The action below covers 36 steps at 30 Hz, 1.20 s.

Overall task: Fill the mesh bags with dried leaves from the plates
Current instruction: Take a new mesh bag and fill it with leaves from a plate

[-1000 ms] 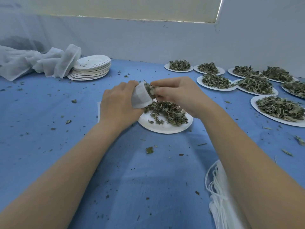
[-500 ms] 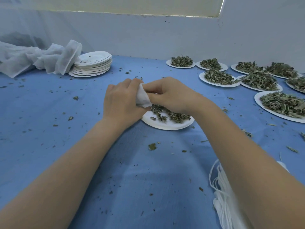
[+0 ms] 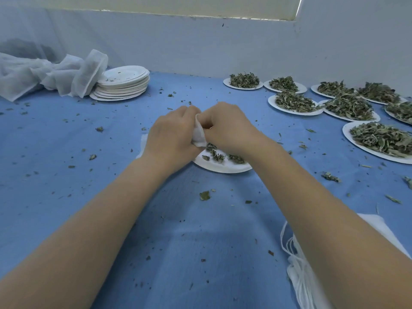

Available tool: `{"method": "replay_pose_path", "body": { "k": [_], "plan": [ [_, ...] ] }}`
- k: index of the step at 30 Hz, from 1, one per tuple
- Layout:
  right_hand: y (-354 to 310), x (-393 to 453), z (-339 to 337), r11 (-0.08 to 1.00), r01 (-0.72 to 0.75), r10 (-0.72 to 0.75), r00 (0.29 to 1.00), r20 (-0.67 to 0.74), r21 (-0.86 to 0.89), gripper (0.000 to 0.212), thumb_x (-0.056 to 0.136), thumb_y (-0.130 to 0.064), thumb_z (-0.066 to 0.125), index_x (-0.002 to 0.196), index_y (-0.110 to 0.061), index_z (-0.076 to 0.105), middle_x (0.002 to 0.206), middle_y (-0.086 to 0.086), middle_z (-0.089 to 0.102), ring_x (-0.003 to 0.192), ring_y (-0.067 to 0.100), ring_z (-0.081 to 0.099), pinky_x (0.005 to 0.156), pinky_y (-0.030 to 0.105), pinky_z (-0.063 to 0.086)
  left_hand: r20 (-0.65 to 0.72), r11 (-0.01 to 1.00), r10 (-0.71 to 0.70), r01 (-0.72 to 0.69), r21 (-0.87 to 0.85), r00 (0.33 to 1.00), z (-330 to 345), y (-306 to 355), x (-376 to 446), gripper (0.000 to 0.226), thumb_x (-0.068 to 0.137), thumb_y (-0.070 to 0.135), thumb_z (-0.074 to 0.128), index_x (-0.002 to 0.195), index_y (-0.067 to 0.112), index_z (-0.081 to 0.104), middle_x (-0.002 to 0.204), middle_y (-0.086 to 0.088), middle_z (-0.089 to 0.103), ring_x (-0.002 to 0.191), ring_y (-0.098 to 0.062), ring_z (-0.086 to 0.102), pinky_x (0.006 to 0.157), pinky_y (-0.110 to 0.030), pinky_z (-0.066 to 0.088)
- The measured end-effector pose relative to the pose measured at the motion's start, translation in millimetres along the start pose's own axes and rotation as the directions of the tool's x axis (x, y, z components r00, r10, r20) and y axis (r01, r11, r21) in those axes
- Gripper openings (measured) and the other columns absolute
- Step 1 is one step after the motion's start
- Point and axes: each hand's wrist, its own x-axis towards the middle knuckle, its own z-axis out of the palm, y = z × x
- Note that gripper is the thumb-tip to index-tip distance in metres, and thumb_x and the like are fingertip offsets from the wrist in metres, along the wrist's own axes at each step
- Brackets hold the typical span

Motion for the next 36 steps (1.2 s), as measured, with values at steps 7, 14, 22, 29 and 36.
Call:
{"method": "replay_pose_path", "body": {
  "k": [7,14,22,29,36],
  "plan": [
    [15,-6,-15,0.946,0.001,-0.059,0.984,0.171,0.325,0.019,0.092,-0.020,0.053,0.102,-0.009,0.064,0.092,0.016,0.064,0.077,0.026,0.055,0.074,0.034,0.044,0.046,0.996,0.017,-0.013,-0.084,0.999,-8,0,5,0.058,0.062,0.030,0.075,0.114,0.016,0.052,0.102,-0.003,0.059,0.086,-0.025,0.055,0.067,-0.031,0.040],
    [32,-8,-31,0.916,-0.085,0.067,0.996,0.058,0.393,0.012,0.085,-0.017,0.066,0.095,-0.015,0.072,0.094,0.007,0.072,0.077,0.016,0.069,0.074,0.027,0.058,0.159,0.998,-0.062,0.061,0.012,0.985,-4,-17,2,0.059,0.066,0.020,0.069,0.121,0.018,0.048,0.110,-0.002,0.056,0.093,-0.028,0.053,0.069,-0.029,0.034],
    [33,-8,-29,0.847,-0.272,0.376,0.914,0.153,-0.458,0.055,0.065,-0.049,0.079,0.107,-0.018,0.064,0.104,0.003,0.062,0.057,0.013,0.055,0.065,0.028,0.049,0.135,0.995,-0.096,0.092,0.035,0.986,-4,-20,1,0.059,0.066,0.022,0.069,0.120,0.018,0.046,0.111,-0.003,0.054,0.091,-0.029,0.053,0.068,-0.030,0.033],
    [36,-5,-29,0.964,-0.174,0.201,0.972,0.123,-0.202,0.024,0.074,-0.016,0.076,0.094,-0.026,0.067,0.095,-0.003,0.064,0.053,0.005,0.062,0.052,0.018,0.048,0.136,0.990,-0.144,0.144,0.003,0.980,-6,-23,2,0.059,0.066,0.020,0.069,0.120,0.017,0.045,0.109,-0.004,0.056,0.084,-0.026,0.049,0.066,-0.030,0.033],
    [38,-8,-25,0.969,-0.192,0.220,0.956,0.193,-0.155,0.031,0.066,-0.030,0.082,0.092,-0.036,0.066,0.092,-0.013,0.055,0.044,0.007,0.063,0.058,0.024,0.051,0.185,0.991,-0.137,0.137,0.015,0.973,-8,-22,2,0.053,0.069,0.020,0.068,0.118,0.016,0.048,0.107,-0.005,0.056,0.085,-0.027,0.051,0.067,-0.031,0.036]
  ]
}}
